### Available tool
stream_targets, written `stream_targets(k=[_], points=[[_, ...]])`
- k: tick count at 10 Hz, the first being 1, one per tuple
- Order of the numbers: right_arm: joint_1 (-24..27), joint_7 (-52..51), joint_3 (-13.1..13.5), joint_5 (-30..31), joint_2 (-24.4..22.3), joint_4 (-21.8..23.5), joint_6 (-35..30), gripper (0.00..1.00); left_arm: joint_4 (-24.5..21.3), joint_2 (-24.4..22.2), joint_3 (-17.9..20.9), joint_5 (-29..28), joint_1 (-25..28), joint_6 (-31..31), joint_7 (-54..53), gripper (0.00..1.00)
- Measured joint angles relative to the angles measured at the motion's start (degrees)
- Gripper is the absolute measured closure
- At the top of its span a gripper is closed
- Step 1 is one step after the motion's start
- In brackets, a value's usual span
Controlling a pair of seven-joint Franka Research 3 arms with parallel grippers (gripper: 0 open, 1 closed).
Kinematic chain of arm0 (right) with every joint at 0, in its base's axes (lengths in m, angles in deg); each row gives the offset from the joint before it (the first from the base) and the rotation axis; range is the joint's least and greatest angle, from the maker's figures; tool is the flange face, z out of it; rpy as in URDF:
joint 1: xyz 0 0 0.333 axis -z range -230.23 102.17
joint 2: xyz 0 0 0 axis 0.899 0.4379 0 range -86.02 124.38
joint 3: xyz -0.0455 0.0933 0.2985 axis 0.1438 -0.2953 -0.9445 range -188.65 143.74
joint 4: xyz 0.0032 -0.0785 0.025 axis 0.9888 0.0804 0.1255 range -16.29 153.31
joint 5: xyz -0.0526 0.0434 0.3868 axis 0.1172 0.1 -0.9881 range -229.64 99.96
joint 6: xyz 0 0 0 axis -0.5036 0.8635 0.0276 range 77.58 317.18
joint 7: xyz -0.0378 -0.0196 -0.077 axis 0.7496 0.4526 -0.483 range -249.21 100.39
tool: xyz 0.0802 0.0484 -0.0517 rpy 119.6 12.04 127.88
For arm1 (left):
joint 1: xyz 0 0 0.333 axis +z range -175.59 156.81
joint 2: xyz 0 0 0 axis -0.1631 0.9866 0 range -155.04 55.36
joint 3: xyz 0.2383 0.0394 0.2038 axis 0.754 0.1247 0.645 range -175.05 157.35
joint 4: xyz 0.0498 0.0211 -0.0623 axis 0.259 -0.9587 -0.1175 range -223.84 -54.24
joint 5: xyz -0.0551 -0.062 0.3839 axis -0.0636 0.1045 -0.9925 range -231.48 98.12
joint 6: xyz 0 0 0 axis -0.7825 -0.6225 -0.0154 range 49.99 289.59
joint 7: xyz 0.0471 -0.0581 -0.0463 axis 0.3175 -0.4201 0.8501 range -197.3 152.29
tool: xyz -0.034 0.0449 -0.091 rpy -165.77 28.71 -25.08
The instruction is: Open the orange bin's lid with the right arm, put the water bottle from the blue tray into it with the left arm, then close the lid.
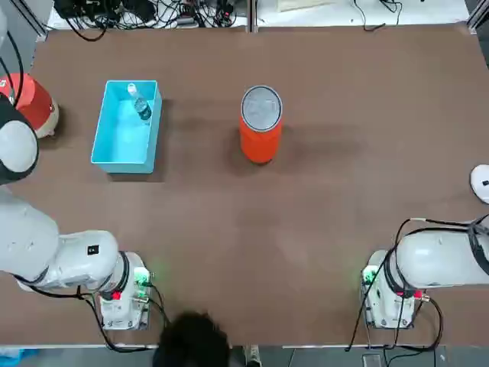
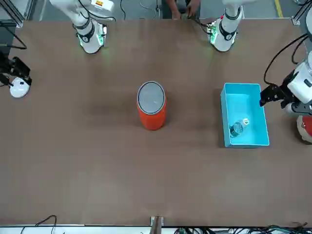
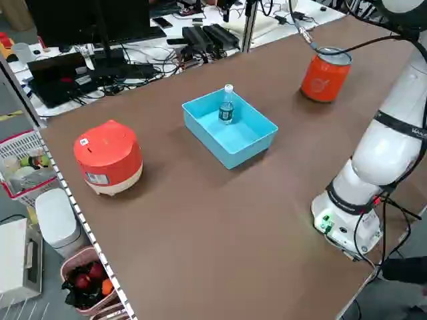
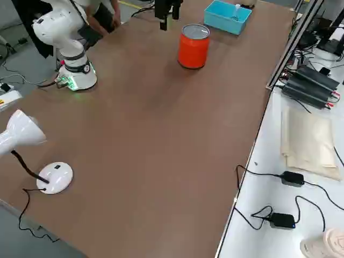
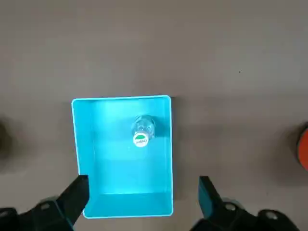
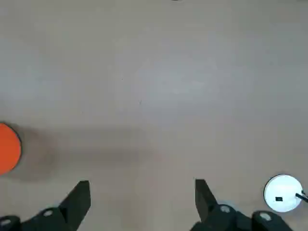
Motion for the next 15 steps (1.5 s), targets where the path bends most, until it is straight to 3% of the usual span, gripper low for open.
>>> stream_targets(k=[4, 6, 7, 9, 10, 11, 12, 15], points=[[0.0, 0.0, 0.0, 0.0, 0.0, 0.0, 0.2, 0.0, -1.0, 1.2, -0.1, -1.1, 0.0, 1.7, 0.2, 0.0], [-0.1, 1.4, -0.1, -0.2, 0.0, 0.2, 0.2, 0.04, -2.0, 3.9, -0.2, -1.7, -0.1, 4.0, 1.4, 0.0], [-0.9, 3.8, -0.3, -0.6, 0.1, 0.4, 0.2, 0.11, -3.1, 5.2, -0.2, -1.8, 0.1, 6.1, 1.5, 0.0], [-5.9, 13.0, -0.7, -1.2, 0.1, 1.0, 0.1, 0.44, -9.5, 6.1, -0.2, -1.8, 0.6, 14.8, 2.0, 0.0], [-9.5, 18.7, -0.9, -1.4, 0.2, 1.3, 0.1, 0.55, -13.4, 6.2, -0.2, -1.8, 1.3, 19.2, 2.1, 0.02], [-13.3, 24.6, -1.1, -1.6, 0.2, 1.7, 0.1, 0.59, -17.3, 6.2, -0.2, -1.8, 1.8, 23.6, 2.1, 0.02], [-17.7, 31.2, -1.2, -1.8, 0.3, 2.0, 0.5, 0.78, -20.9, 6.0, -0.1, -1.8, 1.9, 27.7, 2.3, 0.04], [-30.8, 47.9, -1.5, -1.9, 2.1, 4.0, 5.7, 0.9, -29.3, 5.4, -0.3, -1.8, 1.8, 35.4, 2.7, 0.09]])
